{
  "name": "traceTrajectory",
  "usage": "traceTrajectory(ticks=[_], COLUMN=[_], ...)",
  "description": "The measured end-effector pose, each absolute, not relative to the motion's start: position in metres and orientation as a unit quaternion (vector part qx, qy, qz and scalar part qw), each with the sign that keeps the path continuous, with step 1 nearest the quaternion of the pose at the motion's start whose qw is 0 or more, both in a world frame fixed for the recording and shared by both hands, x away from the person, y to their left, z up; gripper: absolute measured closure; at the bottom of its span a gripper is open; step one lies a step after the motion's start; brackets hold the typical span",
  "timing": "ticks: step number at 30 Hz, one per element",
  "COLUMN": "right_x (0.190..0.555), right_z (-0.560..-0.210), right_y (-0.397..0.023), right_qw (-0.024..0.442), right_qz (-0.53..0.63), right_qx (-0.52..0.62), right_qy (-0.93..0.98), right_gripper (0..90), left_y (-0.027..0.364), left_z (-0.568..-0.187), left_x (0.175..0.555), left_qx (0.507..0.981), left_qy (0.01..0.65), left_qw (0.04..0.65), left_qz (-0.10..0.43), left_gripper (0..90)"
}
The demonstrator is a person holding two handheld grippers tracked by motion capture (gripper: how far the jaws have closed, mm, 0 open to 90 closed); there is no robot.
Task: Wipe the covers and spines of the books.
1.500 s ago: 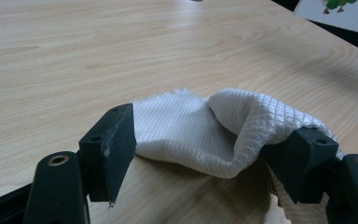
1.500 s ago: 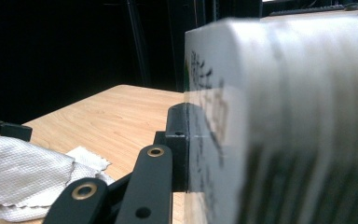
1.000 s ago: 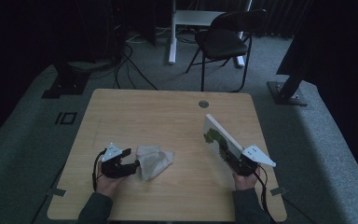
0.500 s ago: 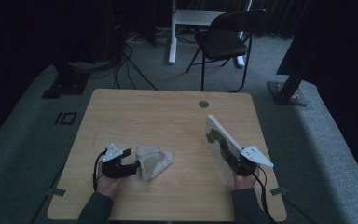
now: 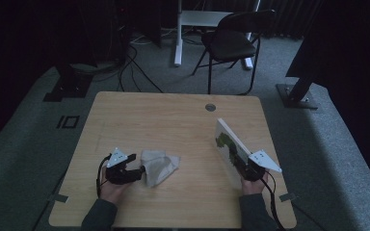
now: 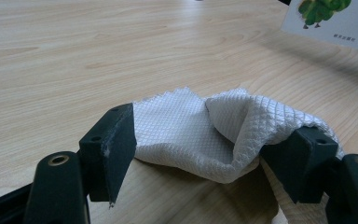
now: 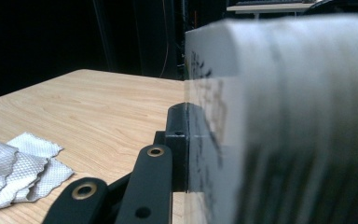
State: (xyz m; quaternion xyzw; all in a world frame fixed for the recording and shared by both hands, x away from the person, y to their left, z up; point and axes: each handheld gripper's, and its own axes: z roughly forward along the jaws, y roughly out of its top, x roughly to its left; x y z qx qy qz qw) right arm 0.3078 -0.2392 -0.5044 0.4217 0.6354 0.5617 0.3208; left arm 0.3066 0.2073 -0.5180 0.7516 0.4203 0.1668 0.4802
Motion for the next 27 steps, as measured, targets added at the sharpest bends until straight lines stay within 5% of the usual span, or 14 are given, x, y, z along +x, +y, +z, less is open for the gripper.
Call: traceTrajectory(ticks=[27], right_x=[0.319], right_z=[-0.515], right_y=[-0.237], right_qw=[0.312], right_qz=[0.550], right_qx=[0.425], right_qy=[0.648], right_gripper=[77.6], left_y=[0.208], left_z=[-0.520], left_x=[0.307], left_qx=[0.751], left_qy=[0.424], left_qw=[0.477], left_qz=[0.170], left_gripper=[30.5])
